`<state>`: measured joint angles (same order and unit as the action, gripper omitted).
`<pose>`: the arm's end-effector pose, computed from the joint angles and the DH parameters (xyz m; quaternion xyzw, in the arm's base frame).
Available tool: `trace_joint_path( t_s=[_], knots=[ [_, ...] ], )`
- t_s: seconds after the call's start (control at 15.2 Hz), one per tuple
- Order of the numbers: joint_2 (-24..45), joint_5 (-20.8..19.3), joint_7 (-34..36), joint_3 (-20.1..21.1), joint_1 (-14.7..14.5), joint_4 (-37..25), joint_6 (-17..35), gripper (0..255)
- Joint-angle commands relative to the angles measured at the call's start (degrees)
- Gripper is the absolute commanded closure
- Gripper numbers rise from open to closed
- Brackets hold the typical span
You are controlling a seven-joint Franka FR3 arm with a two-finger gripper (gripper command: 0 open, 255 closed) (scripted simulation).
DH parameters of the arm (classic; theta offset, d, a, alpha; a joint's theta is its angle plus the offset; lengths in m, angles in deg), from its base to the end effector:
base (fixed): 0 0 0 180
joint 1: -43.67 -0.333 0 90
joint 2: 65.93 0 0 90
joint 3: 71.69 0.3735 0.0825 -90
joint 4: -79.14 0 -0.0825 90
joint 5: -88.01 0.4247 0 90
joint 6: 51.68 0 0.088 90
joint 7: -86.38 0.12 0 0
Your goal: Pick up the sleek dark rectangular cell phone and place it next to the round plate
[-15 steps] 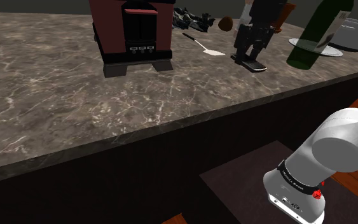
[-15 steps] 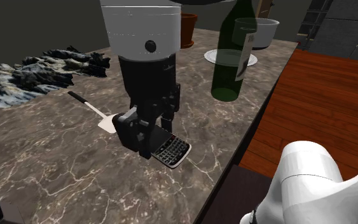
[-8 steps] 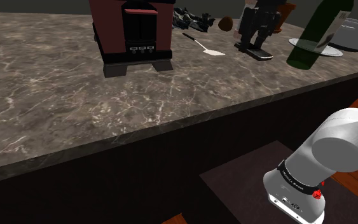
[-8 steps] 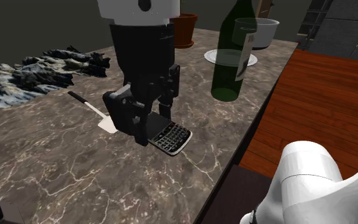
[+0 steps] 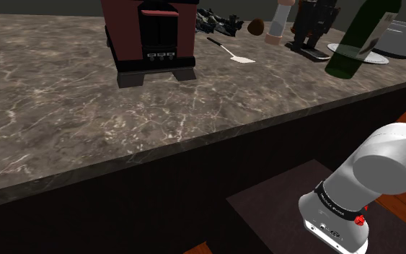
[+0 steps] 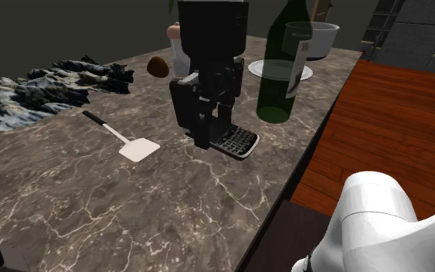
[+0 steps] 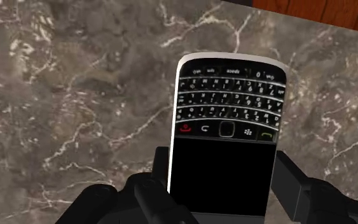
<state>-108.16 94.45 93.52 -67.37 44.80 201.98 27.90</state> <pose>0.3004 0.0442 0.6933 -0.9989 0.0348 0.0123 0.0291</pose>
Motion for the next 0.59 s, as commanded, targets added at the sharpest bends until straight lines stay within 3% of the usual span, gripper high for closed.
trace_joint_path(
  t_s=[0.0,0.53],
  knots=[
    [-1.5,-1.8,-2.9,-2.63,0.61,1.01,-0.76,255],
    [-5.65,-9.47,-13.51,-12.51,3.06,2.56,-3.62,255]
  ],
)
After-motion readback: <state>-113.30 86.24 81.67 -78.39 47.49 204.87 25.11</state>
